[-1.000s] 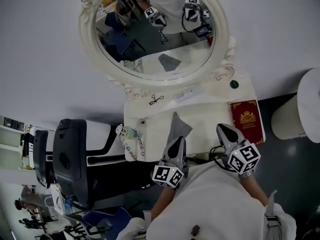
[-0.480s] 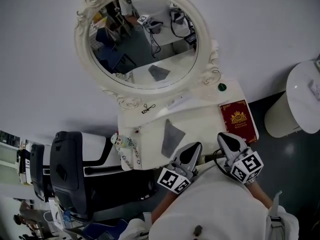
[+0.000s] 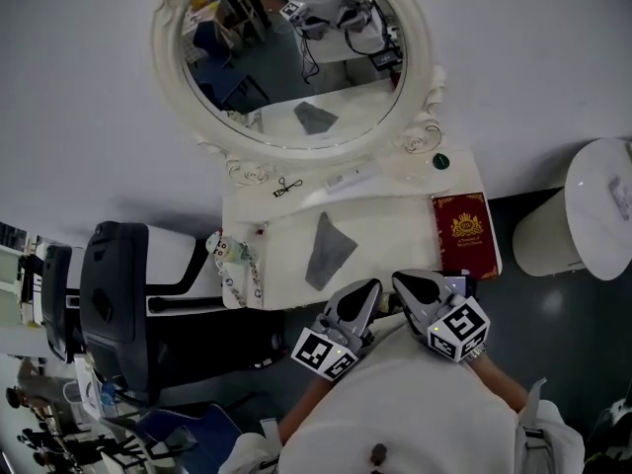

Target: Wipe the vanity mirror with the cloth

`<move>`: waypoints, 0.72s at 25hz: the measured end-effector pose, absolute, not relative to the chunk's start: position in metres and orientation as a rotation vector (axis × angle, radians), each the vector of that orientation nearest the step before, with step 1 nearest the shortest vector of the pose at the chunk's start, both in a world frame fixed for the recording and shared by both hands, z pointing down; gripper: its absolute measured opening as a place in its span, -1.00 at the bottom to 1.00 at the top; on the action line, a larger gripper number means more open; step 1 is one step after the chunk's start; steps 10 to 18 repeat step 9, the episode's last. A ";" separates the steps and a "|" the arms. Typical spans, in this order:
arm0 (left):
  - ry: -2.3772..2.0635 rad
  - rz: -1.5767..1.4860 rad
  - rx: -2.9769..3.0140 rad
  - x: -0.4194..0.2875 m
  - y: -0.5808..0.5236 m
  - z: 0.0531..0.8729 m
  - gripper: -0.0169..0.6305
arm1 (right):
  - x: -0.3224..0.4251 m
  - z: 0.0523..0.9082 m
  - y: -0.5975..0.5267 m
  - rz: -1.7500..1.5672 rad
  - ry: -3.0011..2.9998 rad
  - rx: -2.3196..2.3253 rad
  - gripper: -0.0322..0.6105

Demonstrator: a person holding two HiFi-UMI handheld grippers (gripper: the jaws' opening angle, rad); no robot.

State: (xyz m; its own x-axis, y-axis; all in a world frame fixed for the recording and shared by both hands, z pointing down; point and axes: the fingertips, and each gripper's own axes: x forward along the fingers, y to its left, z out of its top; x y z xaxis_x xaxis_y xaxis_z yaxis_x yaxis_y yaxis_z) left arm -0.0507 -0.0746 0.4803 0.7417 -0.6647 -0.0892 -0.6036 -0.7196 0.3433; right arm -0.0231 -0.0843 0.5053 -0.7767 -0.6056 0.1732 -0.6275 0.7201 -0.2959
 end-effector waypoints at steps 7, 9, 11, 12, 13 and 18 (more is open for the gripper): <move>-1.169 -0.352 2.580 -0.086 -0.080 0.479 -0.93 | -0.035 0.518 -0.094 0.659 -2.852 0.976 -0.88; -1.141 -0.328 2.578 -0.086 -0.084 0.483 -0.93 | -0.039 0.518 -0.098 0.670 -2.862 0.976 -0.88; -1.141 -0.328 2.578 -0.086 -0.084 0.483 -0.93 | -0.039 0.518 -0.098 0.670 -2.862 0.976 -0.88; -1.141 -0.328 2.578 -0.086 -0.084 0.483 -0.93 | -0.039 0.518 -0.098 0.670 -2.862 0.976 -0.88; -1.141 -0.328 2.578 -0.086 -0.084 0.483 -0.93 | -0.039 0.518 -0.098 0.670 -2.862 0.976 -0.88; -1.141 -0.328 2.578 -0.086 -0.084 0.483 -0.93 | -0.039 0.518 -0.098 0.670 -2.862 0.976 -0.88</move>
